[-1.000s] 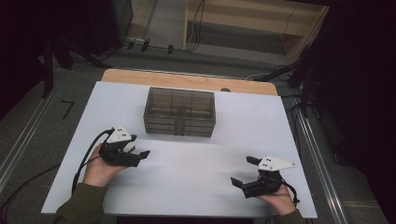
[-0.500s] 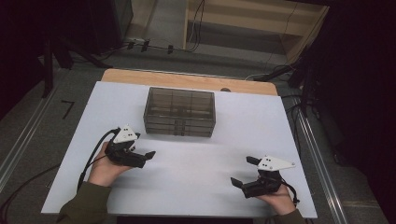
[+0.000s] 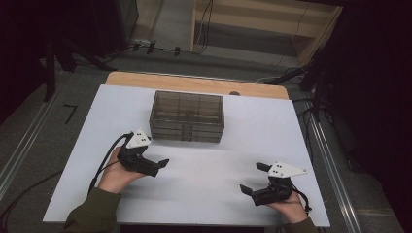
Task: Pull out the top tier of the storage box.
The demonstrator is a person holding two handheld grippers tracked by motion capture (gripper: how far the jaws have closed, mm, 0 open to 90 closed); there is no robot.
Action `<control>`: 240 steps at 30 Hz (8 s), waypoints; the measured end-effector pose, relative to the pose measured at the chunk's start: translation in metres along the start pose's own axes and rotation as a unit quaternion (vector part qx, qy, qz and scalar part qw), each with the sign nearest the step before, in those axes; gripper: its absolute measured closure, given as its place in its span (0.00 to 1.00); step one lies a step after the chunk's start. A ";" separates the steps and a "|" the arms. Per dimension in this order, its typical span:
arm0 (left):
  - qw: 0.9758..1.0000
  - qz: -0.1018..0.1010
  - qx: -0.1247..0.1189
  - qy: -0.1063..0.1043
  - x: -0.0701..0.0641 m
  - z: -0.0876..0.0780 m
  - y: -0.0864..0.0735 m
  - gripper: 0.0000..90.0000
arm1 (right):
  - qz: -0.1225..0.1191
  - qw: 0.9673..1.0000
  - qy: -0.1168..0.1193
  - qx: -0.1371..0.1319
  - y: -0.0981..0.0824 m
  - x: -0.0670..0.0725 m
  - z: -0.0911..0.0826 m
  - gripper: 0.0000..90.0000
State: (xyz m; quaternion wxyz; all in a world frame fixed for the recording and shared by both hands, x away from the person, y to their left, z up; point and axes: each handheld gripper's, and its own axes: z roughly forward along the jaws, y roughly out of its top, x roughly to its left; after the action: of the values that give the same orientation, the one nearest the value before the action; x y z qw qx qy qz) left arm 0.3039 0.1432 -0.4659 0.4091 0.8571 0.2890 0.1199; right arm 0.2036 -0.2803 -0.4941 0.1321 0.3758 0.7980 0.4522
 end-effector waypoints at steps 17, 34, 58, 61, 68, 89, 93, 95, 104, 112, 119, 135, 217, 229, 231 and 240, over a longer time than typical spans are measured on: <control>1.000 0.006 -0.004 -0.018 -0.010 0.013 0.011 0.00 | 0.001 1.000 0.000 0.000 0.000 0.000 0.000 0.00; 0.999 0.005 -0.016 -0.029 -0.015 0.023 0.022 0.01 | 0.002 1.000 -0.001 -0.001 0.000 0.000 0.000 0.00; 1.000 0.004 -0.025 -0.019 -0.017 0.044 0.039 0.09 | 0.003 1.000 0.001 -0.001 0.000 0.000 0.000 0.00; 1.000 0.011 -0.025 -0.016 -0.018 0.046 0.038 0.13 | 0.005 1.000 0.001 -0.002 0.000 0.000 -0.001 0.00; 0.999 0.018 -0.027 -0.017 -0.020 0.050 0.038 0.20 | 0.004 1.000 0.003 -0.001 0.000 0.001 -0.001 0.00; 0.998 0.049 -0.026 -0.005 -0.023 0.050 0.037 0.28 | 0.003 1.000 0.004 -0.002 0.000 0.001 -0.001 0.00; 0.998 0.056 -0.027 -0.005 -0.024 0.051 0.037 0.28 | 0.003 1.000 0.004 -0.001 0.000 0.001 -0.001 0.00; 0.997 0.068 -0.023 0.001 -0.025 0.051 0.037 0.28 | 0.002 1.000 0.004 -0.002 0.000 0.001 -0.001 0.00; 0.993 0.113 -0.017 0.020 -0.033 0.052 0.038 0.28 | 0.000 1.000 0.005 -0.001 0.000 0.001 0.000 0.00; 0.987 0.156 -0.004 0.044 -0.039 0.054 0.039 0.28 | 0.001 1.000 0.005 -0.003 0.000 0.001 -0.001 0.00; 0.983 0.177 0.001 0.059 -0.041 0.054 0.039 0.28 | 0.000 1.000 0.006 -0.001 0.000 0.001 -0.001 0.00; 0.970 0.223 0.011 0.094 -0.045 0.055 0.037 0.25 | -0.003 1.000 0.004 -0.002 0.000 0.001 -0.001 0.00; 0.845 0.462 0.020 0.269 -0.074 0.066 0.030 0.47 | -0.003 1.000 0.005 -0.003 0.000 0.001 -0.002 0.00; 0.821 0.491 0.023 0.291 -0.075 0.068 0.037 0.61 | -0.003 1.000 0.004 -0.003 0.000 0.001 -0.002 0.00; 0.817 0.495 0.021 0.293 -0.074 0.070 0.037 0.63 | -0.004 1.000 0.003 -0.002 0.000 0.001 -0.002 0.00; 0.804 0.508 0.020 0.308 -0.072 0.074 0.038 0.71 | -0.003 1.000 0.003 -0.003 0.000 0.001 -0.002 0.00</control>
State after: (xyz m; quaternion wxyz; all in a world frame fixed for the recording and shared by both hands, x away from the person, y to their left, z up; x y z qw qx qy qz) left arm 0.2940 0.0348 -0.4817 0.1623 0.8073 -0.0743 0.5624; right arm 0.2021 -0.2809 -0.4927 0.1318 0.3714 0.7985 0.4551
